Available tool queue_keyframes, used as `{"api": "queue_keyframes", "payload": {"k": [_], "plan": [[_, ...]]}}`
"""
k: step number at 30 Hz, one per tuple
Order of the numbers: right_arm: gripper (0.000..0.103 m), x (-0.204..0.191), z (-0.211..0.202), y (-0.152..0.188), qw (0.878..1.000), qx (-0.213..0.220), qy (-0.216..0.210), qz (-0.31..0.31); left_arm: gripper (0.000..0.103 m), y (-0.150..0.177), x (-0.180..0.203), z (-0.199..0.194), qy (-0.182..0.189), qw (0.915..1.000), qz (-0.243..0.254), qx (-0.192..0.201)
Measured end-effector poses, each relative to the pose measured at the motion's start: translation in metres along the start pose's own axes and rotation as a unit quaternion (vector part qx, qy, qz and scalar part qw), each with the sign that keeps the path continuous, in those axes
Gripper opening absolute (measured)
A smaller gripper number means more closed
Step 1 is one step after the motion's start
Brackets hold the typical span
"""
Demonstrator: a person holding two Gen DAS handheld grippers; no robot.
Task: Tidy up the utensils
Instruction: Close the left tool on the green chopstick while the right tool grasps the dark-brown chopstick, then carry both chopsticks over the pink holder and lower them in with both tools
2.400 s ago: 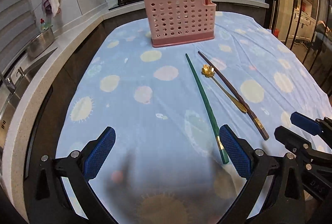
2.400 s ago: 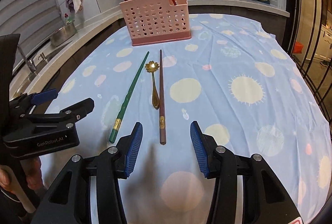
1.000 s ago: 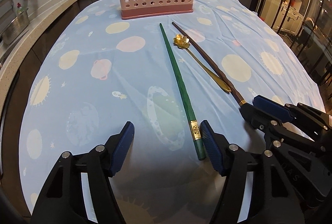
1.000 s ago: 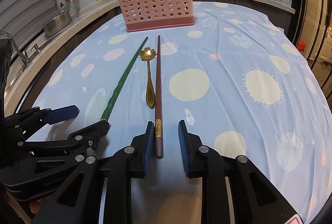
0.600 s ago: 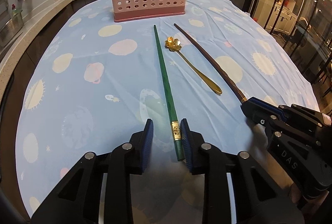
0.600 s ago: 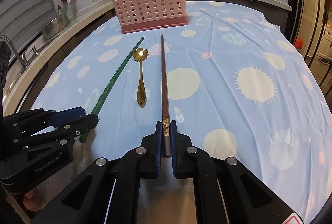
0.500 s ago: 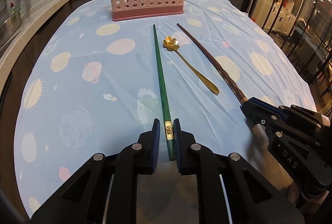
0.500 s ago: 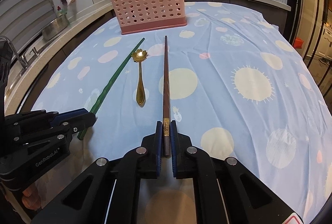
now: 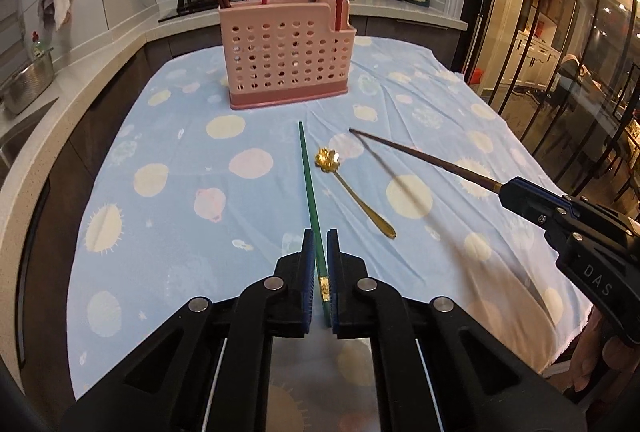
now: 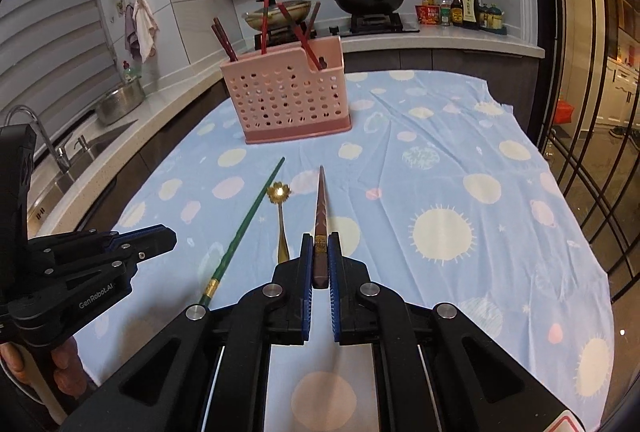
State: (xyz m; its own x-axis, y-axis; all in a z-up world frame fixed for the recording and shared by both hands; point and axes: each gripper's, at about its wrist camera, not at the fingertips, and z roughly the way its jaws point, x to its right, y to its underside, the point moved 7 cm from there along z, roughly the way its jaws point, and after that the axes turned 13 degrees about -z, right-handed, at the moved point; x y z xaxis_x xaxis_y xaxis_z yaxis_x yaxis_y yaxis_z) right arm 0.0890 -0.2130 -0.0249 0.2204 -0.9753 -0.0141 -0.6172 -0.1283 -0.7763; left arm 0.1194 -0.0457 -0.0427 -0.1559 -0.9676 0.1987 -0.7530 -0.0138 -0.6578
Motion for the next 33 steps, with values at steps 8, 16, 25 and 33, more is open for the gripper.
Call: {"api": "queue_keyframes", "payload": {"k": [8, 16, 25, 33], "plan": [[0.007, 0.011, -0.038, -0.055, 0.997, 0.071, 0.002, -0.002, 0.004, -0.051, 0.008, -0.044, 0.013, 0.9973, 0.003, 0.072], [0.007, 0.018, -0.062, -0.11, 0.992, 0.126, -0.001, -0.015, 0.004, -0.106, 0.009, -0.078, 0.03, 0.9913, -0.002, 0.128], [0.007, 0.018, -0.073, -0.125, 0.989, 0.15, 0.0, -0.015, 0.005, -0.101, -0.004, -0.067, 0.027, 0.9934, -0.015, 0.111], [0.007, 0.01, -0.076, -0.104, 0.99, 0.141, -0.008, -0.004, 0.041, -0.01, -0.014, 0.012, -0.003, 0.9999, -0.014, -0.01]]}}
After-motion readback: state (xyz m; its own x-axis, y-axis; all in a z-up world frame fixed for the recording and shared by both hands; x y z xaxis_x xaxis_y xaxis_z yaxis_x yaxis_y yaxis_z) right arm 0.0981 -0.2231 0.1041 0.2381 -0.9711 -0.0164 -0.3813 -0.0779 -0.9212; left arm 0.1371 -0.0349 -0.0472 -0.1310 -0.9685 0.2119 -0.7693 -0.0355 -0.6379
